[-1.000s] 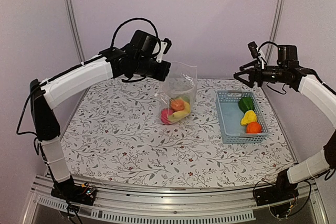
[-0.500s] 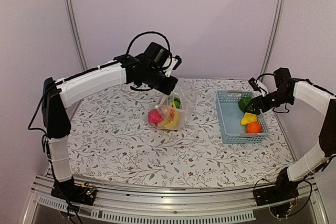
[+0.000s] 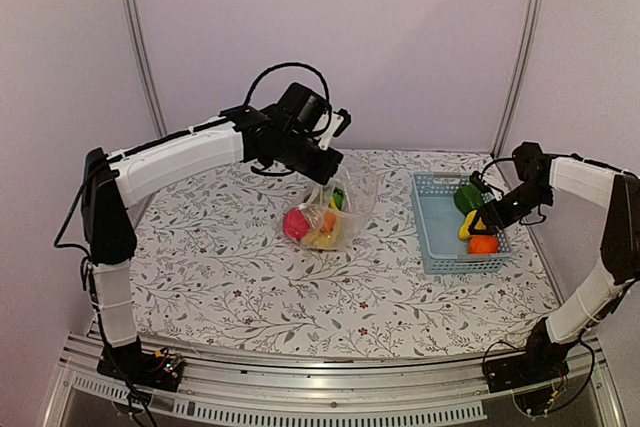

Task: Place the food in the zip-top bag and seal the zipper
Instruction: Pick up the fake vegetable from the bin.

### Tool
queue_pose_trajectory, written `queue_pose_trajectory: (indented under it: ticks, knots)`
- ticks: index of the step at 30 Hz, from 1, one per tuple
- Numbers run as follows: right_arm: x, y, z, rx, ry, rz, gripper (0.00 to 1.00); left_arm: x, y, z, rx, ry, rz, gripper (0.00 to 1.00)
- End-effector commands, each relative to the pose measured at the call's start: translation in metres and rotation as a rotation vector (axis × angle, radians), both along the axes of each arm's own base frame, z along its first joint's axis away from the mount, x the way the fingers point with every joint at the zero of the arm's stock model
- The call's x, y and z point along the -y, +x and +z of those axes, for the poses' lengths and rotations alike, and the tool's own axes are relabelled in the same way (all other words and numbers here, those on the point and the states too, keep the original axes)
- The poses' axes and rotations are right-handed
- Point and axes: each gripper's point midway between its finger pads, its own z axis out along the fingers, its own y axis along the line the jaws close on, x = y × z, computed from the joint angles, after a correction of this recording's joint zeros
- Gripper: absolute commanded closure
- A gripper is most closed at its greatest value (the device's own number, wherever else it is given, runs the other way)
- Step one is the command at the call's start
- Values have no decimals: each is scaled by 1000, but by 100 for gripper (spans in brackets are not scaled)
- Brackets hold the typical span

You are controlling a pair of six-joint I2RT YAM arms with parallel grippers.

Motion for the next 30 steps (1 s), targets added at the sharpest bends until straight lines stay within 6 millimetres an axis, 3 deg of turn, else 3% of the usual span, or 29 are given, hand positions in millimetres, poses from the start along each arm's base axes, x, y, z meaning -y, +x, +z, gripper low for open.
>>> queue_pose_trajectory:
  ticks: [1,10,20,30]
  knots:
    - [10,-10,-15,-56,-71,7,29,10,-1,6,10,-25,-17,100]
    - [25,-18,-28,-93,-204,19,30,15,2,7,9,-35,-27,100]
    - [12,-29,-43,-157,-261,89,35,18,0,2,-4,-37,-31,100]
    - [14,-33,-55,-185,-356,118,28,16,1,0,5,-35,-22,100]
